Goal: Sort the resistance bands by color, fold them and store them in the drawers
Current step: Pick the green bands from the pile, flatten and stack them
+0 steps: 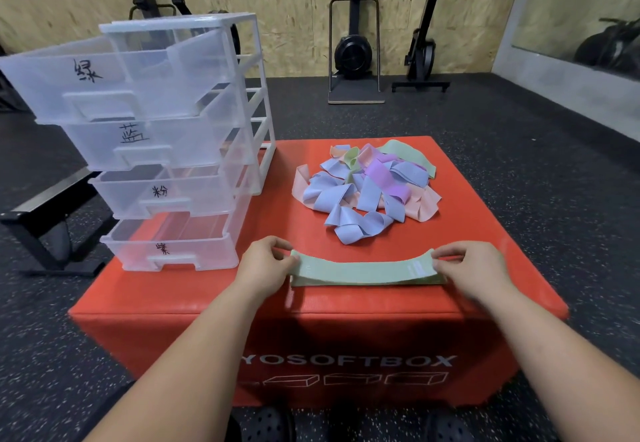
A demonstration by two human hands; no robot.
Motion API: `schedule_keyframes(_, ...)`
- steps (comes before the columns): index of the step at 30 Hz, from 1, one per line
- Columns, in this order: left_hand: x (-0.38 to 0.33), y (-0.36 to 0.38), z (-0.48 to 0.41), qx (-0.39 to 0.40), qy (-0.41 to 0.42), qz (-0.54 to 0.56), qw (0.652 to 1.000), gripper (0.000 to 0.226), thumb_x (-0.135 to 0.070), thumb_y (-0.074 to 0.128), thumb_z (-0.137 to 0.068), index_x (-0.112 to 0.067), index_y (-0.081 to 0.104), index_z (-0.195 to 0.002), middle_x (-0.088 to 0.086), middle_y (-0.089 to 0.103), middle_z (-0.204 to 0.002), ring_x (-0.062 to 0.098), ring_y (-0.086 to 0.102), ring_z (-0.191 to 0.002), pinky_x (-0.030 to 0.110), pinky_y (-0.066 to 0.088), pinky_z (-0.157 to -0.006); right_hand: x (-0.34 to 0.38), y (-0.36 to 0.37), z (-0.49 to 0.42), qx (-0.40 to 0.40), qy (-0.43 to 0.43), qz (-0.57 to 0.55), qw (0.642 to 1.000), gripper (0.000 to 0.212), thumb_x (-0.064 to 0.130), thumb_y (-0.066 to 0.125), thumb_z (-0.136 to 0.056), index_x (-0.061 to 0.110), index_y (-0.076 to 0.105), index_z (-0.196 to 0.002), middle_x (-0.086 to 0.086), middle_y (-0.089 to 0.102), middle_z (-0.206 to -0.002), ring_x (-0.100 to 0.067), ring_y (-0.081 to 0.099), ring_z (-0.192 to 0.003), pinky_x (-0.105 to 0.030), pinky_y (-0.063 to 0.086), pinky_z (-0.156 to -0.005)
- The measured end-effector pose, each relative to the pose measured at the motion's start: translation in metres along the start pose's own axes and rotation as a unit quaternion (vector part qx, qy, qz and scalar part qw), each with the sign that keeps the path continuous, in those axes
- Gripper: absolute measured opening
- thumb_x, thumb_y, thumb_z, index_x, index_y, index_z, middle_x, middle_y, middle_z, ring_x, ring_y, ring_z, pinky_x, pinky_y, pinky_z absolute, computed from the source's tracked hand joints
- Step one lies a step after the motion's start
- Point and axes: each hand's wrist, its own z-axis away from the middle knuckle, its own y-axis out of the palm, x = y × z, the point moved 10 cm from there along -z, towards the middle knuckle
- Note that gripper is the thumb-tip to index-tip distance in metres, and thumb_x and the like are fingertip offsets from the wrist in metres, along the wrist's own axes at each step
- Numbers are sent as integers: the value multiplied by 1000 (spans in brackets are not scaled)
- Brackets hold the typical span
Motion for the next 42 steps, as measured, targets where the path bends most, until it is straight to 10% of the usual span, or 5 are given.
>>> schedule_keyframes(9, -22, 10, 5, 4, 113, -183, 976, 23, -39, 75, -90, -31, 69, -111, -10, 59, -91, 16, 60, -84, 35, 49, -75, 10, 12, -2, 28, -83, 123, 988, 39, 13, 85, -70, 31, 77, -104, 10, 62, -93, -3, 64, -71, -24, 42, -75)
schedule_keyframes(17, -31, 22, 9, 124, 186, -166, 960, 58, -43, 90, -80, -32, 66, -132, -13, 66, -119, 11, 63, -104, 34, 53, -96, -1, 17, -7, 189, -130, 153, 961, 67, 29, 97, -66, 40, 67, -125, 18, 62, -120, -6, 64, -106, -22, 48, -95)
schedule_keyframes(22, -24, 25, 9, 154, 179, -178, 955, 74, -33, 94, -73, -38, 61, -139, -17, 66, -122, 10, 62, -111, 35, 52, -102, 0, 23, -11, 187, -113, 110, 970, 59, 13, 94, -70, 39, 71, -117, 16, 68, -108, -6, 72, -83, -16, 56, -82)
schedule_keyframes(37, -28, 23, 6, 140, 232, -267, 925, 68, -49, 85, -81, -43, 55, -141, -19, 59, -119, 11, 53, -110, 36, 52, -93, 3, 23, -18, 197, -181, 155, 951, 45, 25, 97, -67, 35, 75, -105, 22, 70, -110, 0, 67, -93, -30, 56, -90)
schedule_keyframes(42, -31, 26, 4, 152, 229, -281, 919, 72, -49, 84, -81, -42, 52, -145, -16, 57, -123, 14, 52, -116, 35, 51, -96, 1, 20, -19, 216, -154, 136, 955, 51, 25, 99, -64, 36, 75, -108, 21, 70, -111, 3, 67, -95, -14, 51, -85)
